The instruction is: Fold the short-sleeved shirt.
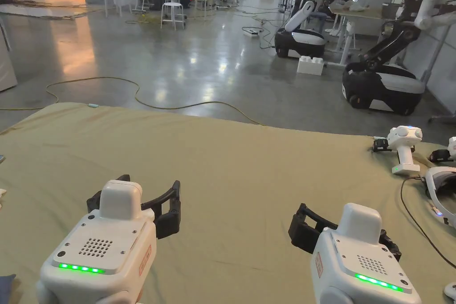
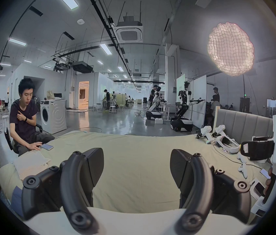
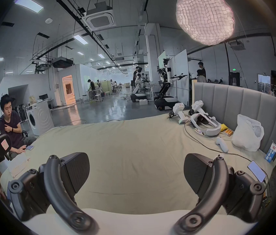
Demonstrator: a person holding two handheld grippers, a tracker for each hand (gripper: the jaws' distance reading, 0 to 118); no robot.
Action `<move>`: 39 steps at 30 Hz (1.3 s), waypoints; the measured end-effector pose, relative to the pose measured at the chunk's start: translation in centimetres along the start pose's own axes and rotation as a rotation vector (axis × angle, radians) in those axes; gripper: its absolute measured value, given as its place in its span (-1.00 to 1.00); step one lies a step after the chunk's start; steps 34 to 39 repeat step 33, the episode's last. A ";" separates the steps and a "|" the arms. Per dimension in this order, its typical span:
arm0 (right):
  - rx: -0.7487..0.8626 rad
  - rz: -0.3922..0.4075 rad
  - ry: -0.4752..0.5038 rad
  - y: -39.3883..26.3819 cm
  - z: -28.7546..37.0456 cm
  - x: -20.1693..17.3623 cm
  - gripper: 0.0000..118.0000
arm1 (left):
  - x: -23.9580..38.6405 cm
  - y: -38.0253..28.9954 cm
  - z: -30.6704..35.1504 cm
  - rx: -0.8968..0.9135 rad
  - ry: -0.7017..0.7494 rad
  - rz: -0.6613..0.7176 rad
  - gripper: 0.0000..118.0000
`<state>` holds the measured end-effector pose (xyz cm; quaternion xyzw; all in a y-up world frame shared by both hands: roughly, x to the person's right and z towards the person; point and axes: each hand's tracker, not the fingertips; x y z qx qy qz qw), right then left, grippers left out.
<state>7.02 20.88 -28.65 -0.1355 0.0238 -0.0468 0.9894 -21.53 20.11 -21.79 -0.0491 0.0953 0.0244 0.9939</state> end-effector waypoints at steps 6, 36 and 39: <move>0.001 0.002 0.026 -0.1 0.0 0.0 0.91 | 0.4 -0.2 0.0 0.048 0.026 -0.016 0.60; -0.054 -0.011 0.080 0.9 -0.2 0.4 0.92 | 0.0 -0.6 -0.4 0.008 0.032 0.033 0.64; -0.054 -0.011 0.080 0.9 -0.2 0.4 0.92 | 0.0 -0.6 -0.4 0.008 0.032 0.033 0.64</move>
